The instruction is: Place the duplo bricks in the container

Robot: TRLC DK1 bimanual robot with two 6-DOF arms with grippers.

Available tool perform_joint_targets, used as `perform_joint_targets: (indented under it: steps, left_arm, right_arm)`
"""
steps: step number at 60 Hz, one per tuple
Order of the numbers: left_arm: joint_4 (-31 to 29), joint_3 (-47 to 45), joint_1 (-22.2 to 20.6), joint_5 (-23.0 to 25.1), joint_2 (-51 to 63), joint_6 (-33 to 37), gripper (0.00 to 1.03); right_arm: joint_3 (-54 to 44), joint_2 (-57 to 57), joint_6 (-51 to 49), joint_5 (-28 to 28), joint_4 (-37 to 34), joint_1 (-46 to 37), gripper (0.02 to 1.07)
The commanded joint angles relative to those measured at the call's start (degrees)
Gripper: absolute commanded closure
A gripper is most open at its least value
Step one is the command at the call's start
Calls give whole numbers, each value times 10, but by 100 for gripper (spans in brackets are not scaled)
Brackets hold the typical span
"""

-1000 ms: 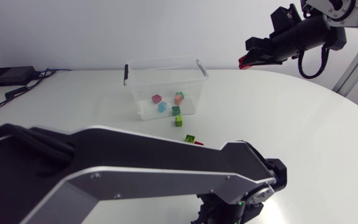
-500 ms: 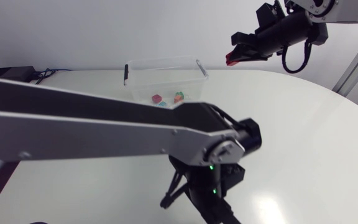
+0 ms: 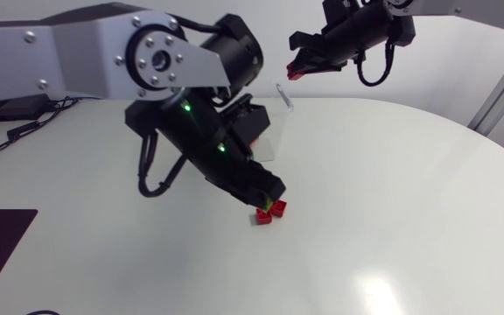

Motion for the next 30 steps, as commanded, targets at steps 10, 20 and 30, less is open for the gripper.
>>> perform_joint_targets:
  steps: [10,20,30]
  left_arm:
    - [50,5,76,-28,-45,-18,84]
    - [95,14,141,-29,-48,-26,84]
    - [121,8,161,-33,-49,-27,84]
  right_arm:
    - [89,85,20,9,-28,18,77]
    - [162,133,25,17,-63,29,77]
    - [191,155,29,26,-79,37,71]
